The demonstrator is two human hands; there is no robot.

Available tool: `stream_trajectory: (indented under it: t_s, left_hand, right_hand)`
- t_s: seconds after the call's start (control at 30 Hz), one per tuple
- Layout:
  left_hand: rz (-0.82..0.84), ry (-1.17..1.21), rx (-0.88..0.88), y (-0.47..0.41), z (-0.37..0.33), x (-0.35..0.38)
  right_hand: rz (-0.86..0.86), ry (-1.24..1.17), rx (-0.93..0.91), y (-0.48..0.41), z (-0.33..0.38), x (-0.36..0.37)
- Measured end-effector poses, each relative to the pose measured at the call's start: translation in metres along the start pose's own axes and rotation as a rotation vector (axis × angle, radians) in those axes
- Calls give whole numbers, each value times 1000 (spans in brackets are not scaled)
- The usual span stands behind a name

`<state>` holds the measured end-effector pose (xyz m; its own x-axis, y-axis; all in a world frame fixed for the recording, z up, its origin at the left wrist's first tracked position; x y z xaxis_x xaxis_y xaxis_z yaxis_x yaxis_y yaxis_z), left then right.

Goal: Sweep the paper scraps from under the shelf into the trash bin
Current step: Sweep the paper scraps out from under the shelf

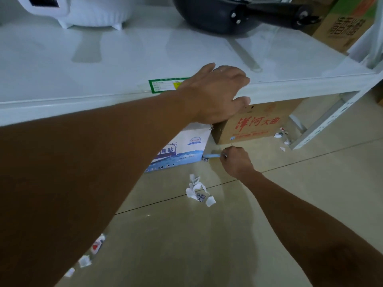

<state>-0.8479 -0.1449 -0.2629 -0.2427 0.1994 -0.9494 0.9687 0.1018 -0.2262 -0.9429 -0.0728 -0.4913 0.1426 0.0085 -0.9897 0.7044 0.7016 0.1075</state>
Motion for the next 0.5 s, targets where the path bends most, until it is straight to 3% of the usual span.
stream_trajectory:
  t_s: [0.17, 0.27, 0.43, 0.5]
  left_hand:
    - [-30, -25, 14, 1, -5, -1]
    - [-15, -32, -9, 1, -5, -3]
    - [18, -52, -30, 3, -8, -2]
    - [14, -49, -31, 2, -10, -4]
  right_hand:
    - [-100, -109, -75, 21, -18, -13]
    - [-131, -48, -88, 27, -24, -4]
    - [-50, -43, -383, 83, 27, 32]
    - [-102, -126, -391, 102, 22, 23]
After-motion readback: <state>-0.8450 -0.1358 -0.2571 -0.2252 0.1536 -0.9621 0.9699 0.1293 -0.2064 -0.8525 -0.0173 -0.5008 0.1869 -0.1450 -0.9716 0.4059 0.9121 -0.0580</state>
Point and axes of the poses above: each hand's wrist, its own y-axis away from the middle knuckle, its own x-axis out of the palm, z = x × y, the point moved 9 cm from there along -y, towards the middle knuckle, and after that the axes turned 8 degrees about y, right-handed, at the moved point
